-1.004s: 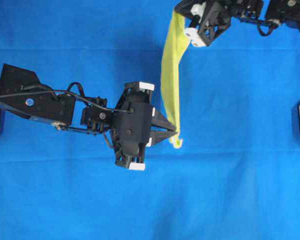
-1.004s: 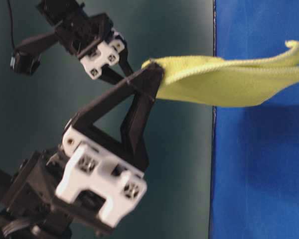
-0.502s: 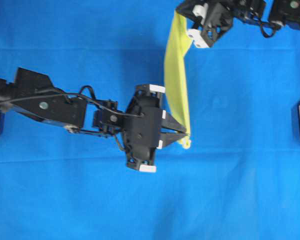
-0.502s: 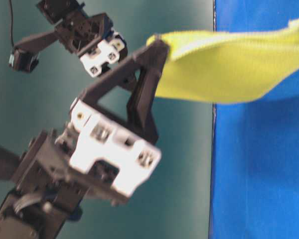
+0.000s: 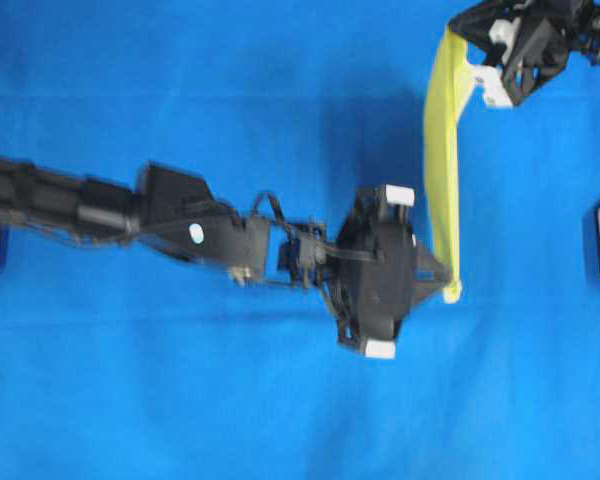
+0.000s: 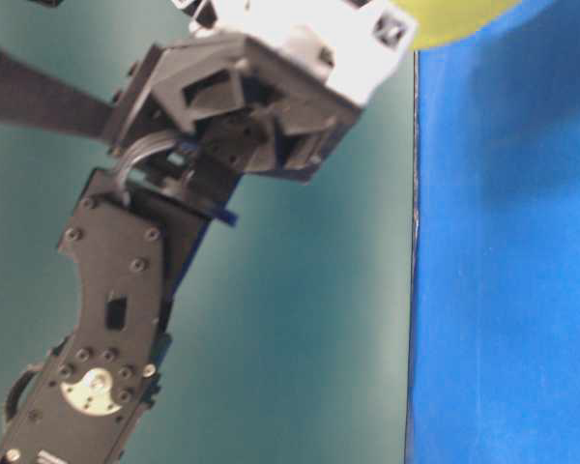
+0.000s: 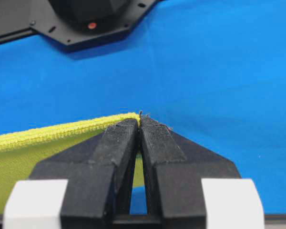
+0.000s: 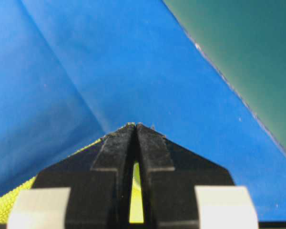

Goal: Fold the yellow towel.
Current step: 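Lay the towel strip down vertically and release both grippers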

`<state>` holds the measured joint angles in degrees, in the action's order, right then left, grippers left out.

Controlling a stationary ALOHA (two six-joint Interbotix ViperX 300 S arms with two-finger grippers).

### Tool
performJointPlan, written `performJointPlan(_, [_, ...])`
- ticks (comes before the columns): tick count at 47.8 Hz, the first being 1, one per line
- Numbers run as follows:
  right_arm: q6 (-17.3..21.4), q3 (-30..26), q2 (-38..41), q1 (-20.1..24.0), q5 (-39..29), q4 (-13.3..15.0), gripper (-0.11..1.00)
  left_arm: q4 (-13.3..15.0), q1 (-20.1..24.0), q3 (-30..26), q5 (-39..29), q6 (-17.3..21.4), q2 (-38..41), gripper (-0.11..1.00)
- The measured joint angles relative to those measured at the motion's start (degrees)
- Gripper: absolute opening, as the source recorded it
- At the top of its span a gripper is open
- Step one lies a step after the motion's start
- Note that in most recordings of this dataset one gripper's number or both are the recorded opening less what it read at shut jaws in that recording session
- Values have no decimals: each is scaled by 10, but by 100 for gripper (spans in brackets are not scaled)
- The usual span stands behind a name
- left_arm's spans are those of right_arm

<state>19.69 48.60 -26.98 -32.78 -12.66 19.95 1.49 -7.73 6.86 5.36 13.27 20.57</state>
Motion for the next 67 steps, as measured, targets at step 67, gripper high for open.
performJointPlan(67, [2,-169,322,40,114,3,43,2,-2,263,76,-94,-95,7])
